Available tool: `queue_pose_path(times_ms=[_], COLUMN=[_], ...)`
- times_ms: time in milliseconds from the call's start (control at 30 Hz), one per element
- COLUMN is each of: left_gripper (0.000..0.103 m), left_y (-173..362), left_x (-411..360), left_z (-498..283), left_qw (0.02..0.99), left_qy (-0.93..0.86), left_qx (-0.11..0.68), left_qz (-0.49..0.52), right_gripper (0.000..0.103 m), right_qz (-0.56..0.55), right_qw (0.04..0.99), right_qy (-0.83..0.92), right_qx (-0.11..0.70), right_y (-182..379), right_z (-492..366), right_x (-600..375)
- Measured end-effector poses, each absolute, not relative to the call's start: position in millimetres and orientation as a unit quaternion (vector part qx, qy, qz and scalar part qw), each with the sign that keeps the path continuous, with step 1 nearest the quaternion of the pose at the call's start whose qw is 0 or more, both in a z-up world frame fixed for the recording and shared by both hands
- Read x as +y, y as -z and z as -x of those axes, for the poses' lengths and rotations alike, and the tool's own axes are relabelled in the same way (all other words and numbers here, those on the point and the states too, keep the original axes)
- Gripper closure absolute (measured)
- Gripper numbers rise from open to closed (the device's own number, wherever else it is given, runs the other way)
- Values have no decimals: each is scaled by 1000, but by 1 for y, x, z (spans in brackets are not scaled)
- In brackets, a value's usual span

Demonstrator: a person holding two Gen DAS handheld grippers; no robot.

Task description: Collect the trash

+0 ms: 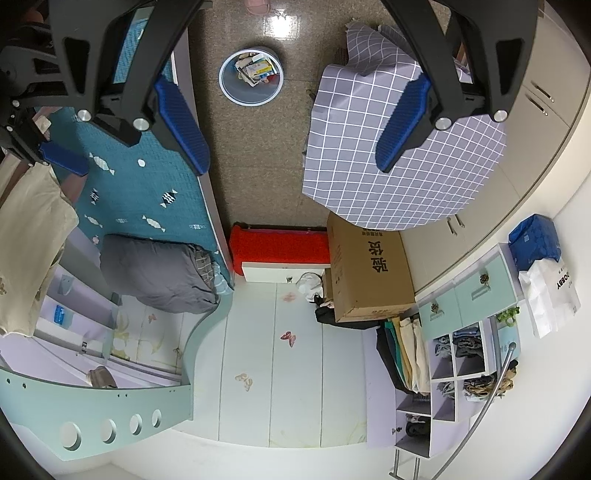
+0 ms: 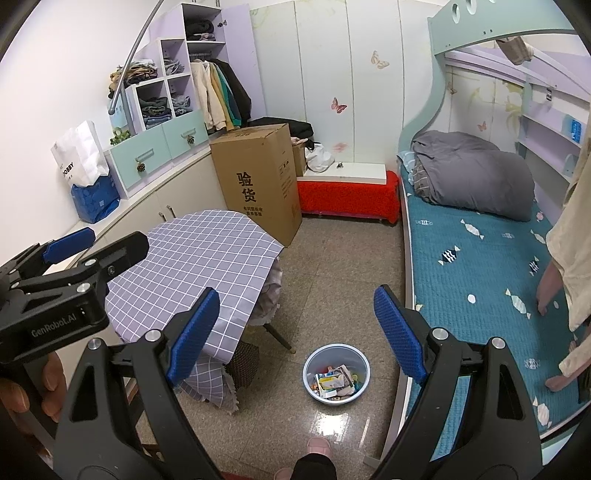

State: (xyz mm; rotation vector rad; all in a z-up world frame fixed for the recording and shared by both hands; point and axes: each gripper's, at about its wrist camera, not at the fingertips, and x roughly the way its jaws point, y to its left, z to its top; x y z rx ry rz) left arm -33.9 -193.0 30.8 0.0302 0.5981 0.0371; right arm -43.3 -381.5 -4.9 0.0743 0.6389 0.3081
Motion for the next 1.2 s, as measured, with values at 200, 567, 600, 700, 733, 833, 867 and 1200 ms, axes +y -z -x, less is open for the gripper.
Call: queue_pose_path(times_ms=[200, 567, 600, 700, 733, 833, 867, 1200], left_gripper=[13, 13, 13, 13, 13, 13, 13, 13], left_y=[-31, -31, -32, -30, -30, -30, -29, -27], left_x=[-191, -186, -187, -185, -186, -185, -184, -183], left_z=[34, 31, 31, 29, 29, 29, 28, 28], left_qw=[955, 955, 955, 954, 954, 954, 954, 953], left_qy=[-18, -17, -18, -18, -18, -18, -18, -18], left_qx=[295, 297, 297, 298, 298, 299, 300, 301], left_qz=[-13, -13, -12, -12, -12, -12, -12, -13], right_gripper=[19, 19, 19, 19, 19, 19, 19, 19], right_qz=[-37, -36, -36, -36, -36, -36, -36, -35], right_qw=[937, 936, 937, 936, 936, 936, 936, 935], right_qy=[-151, -151, -151, -152, -152, -152, -152, -153], right_qx=[314, 314, 314, 315, 315, 316, 316, 317], right_y=[5, 4, 4, 4, 4, 5, 6, 6], right_z=[43, 42, 42, 41, 40, 40, 41, 39], right_x=[-381, -381, -381, -381, -381, -382, -382, -383])
